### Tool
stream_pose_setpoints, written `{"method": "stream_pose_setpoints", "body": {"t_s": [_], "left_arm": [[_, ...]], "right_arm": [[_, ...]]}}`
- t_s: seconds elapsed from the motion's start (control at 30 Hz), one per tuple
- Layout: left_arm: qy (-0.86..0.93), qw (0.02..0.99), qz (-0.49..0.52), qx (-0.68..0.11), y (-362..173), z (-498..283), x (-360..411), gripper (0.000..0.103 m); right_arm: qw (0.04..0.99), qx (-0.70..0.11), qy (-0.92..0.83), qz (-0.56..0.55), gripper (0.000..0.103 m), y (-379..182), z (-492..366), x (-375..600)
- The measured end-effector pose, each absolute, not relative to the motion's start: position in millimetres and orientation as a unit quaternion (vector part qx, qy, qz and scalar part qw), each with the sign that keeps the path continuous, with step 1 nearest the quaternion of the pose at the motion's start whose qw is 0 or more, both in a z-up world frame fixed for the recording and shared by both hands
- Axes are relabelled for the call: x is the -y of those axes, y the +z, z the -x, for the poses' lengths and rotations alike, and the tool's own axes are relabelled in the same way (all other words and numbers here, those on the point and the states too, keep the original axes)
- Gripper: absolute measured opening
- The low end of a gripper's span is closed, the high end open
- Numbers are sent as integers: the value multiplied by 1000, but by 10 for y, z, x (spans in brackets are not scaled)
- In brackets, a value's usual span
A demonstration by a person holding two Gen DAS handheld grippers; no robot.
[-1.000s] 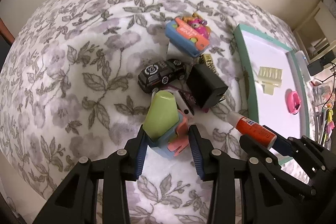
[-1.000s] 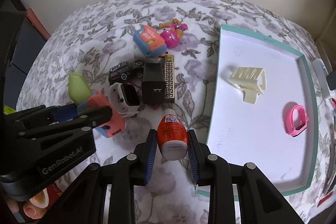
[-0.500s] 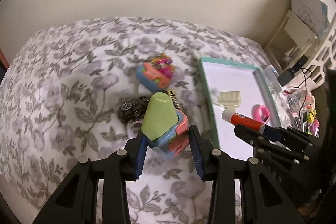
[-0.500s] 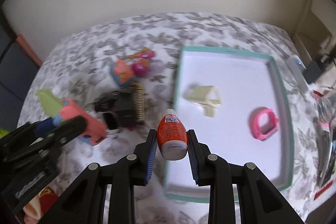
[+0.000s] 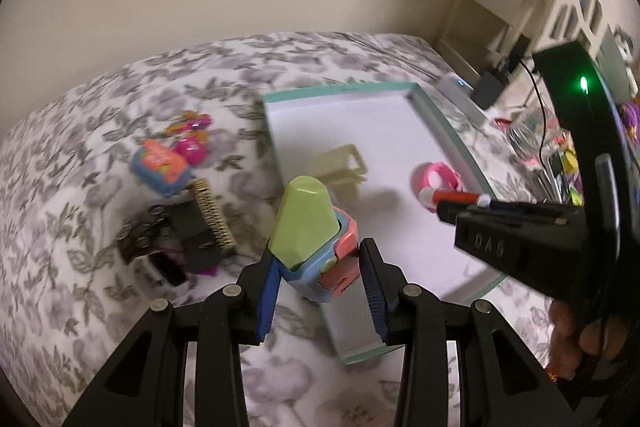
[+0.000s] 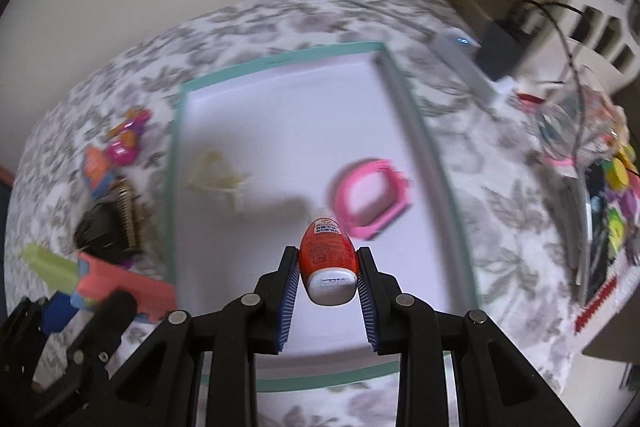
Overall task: Organize rigid objects
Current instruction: 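Carry both held items over the tray and release them inside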
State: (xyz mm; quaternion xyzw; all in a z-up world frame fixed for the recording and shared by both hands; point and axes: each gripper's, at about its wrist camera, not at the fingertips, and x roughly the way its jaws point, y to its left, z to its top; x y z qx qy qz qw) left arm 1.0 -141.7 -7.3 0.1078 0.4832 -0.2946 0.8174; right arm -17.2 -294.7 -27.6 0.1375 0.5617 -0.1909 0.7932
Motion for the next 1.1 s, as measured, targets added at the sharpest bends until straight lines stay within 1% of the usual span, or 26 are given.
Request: {"method": "stream_pose_setpoints", "body": {"t_s": [0.17,0.43,0.73,0.97,1.0,1.03,1.07,1.1], "left_arm": [[-297,812,-142,-482,-202,83,1590,41],[-294,803,-168,-491,-339,122,1671,41],[-280,792,-188,-509,-490,115,1705,41],[-283,789,-198,-508,-489,147,1741,43],[-283,789,-198,-508,-488,147,1741,46],[-283,789,-197,-508,-485,145,1740,53],[-284,789,-196,-509,-481,143,1739,57],[-285,789,-193,-508,-474,137,1735,61]], "right_arm": [[785,-565,-199,-162,31,-330,246,3132],[771,-587,-205,-138,31,-461,243,3110],[739,-633,-198,-119,31,-769,223,3020],[735,-638,-198,-114,32,-774,225,3009],[735,-639,-198,-115,33,-772,224,3008],[734,-639,-197,-115,37,-767,222,3006],[735,-639,-195,-116,42,-765,169,3030],[736,-638,-195,-116,45,-756,169,3024]]}}
